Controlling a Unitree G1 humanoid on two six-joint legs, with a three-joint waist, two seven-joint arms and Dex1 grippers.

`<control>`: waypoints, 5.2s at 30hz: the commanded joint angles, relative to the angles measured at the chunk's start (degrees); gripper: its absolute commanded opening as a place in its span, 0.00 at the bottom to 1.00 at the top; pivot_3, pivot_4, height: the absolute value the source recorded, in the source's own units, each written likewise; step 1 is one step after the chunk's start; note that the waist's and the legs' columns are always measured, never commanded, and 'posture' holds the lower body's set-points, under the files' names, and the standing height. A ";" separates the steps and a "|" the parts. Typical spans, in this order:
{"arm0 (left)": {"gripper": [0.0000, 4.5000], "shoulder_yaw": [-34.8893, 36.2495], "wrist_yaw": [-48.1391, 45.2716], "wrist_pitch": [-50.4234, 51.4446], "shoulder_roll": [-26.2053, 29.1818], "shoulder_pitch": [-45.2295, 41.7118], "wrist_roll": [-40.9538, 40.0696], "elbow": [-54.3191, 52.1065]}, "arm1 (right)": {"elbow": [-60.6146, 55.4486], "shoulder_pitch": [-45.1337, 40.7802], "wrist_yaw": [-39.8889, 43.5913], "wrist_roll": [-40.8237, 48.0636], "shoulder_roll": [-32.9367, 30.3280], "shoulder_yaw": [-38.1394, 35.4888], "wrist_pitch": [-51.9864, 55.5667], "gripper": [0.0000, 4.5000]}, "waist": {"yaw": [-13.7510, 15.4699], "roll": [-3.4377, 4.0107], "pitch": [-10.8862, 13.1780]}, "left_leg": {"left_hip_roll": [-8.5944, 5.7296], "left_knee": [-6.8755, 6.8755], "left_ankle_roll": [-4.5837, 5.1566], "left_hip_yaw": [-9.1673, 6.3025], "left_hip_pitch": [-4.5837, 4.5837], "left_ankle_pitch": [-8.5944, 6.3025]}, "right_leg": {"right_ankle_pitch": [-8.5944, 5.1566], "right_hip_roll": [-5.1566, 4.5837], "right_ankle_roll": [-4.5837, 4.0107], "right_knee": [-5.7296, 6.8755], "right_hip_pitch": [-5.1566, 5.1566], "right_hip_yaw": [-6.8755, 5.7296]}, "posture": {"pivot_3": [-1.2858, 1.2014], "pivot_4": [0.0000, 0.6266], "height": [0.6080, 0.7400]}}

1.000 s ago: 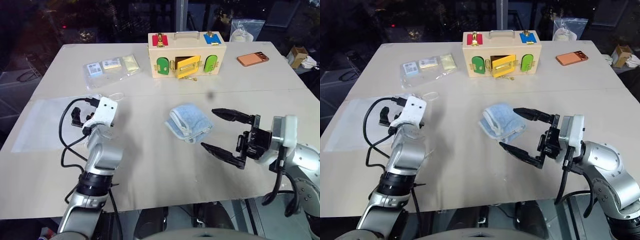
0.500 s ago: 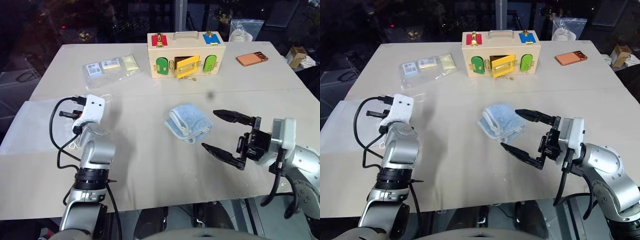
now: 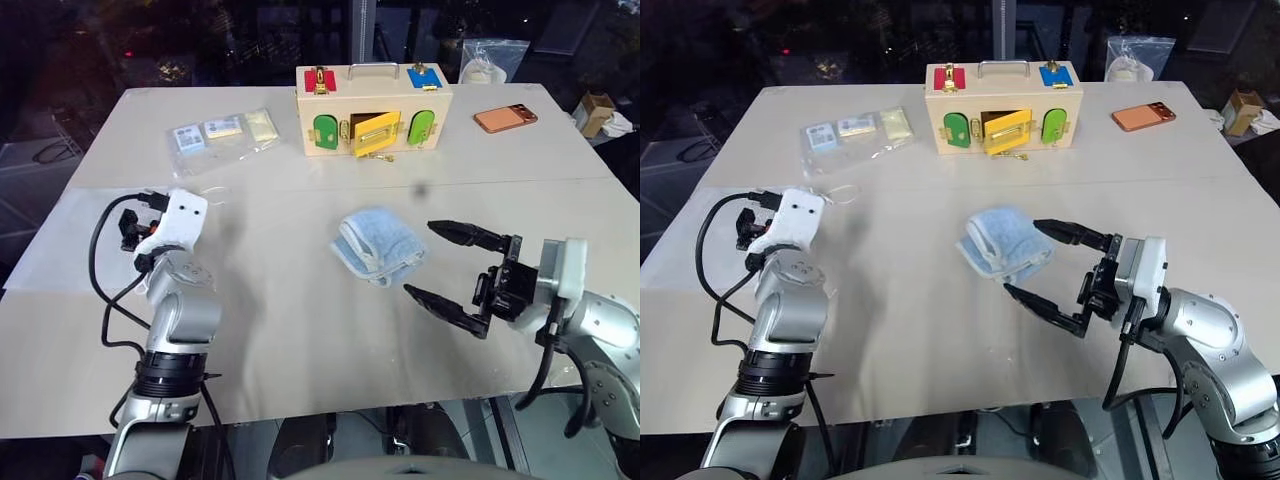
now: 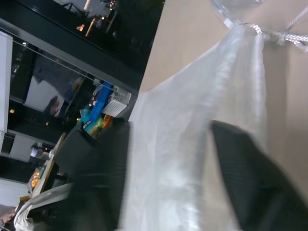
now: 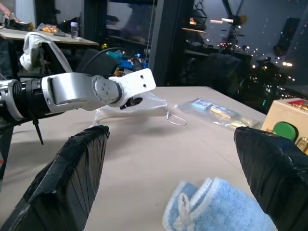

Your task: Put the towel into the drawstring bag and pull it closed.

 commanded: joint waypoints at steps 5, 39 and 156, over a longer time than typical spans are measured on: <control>0.81 1.26 4.75 -2.15 0.42 -2.39 2.39 5.94 | -1.52 -0.69 -0.62 0.00 0.06 -0.92 -0.74 1.00 | 0.00 0.00 0.00 | 0.00 0.00 0.00 0.00 0.00 0.00 | 0.00 0.03 0.01 0.01 0.00 -0.04 | 0.52 0.24 1.00; 0.01 22.26 -38.62 40.06 -6.69 -11.71 -51.72 -8.27 | 19.76 -19.31 -21.25 -10.22 5.53 9.63 25.27 1.00 | -0.68 -0.06 0.02 | -0.06 0.08 -0.07 0.07 0.00 0.06 | 0.00 0.46 0.04 0.06 0.00 0.03 | 0.52 0.24 1.00; 0.00 7.88 -49.51 13.10 9.34 -12.10 -69.08 -2.80 | 39.16 -23.73 3.29 -11.78 22.16 14.99 13.02 0.01 | -1.60 0.02 0.30 | 0.00 -0.04 -0.52 -0.11 -0.03 0.30 | 0.00 0.42 0.02 0.07 -0.02 -0.03 | 0.52 0.24 1.00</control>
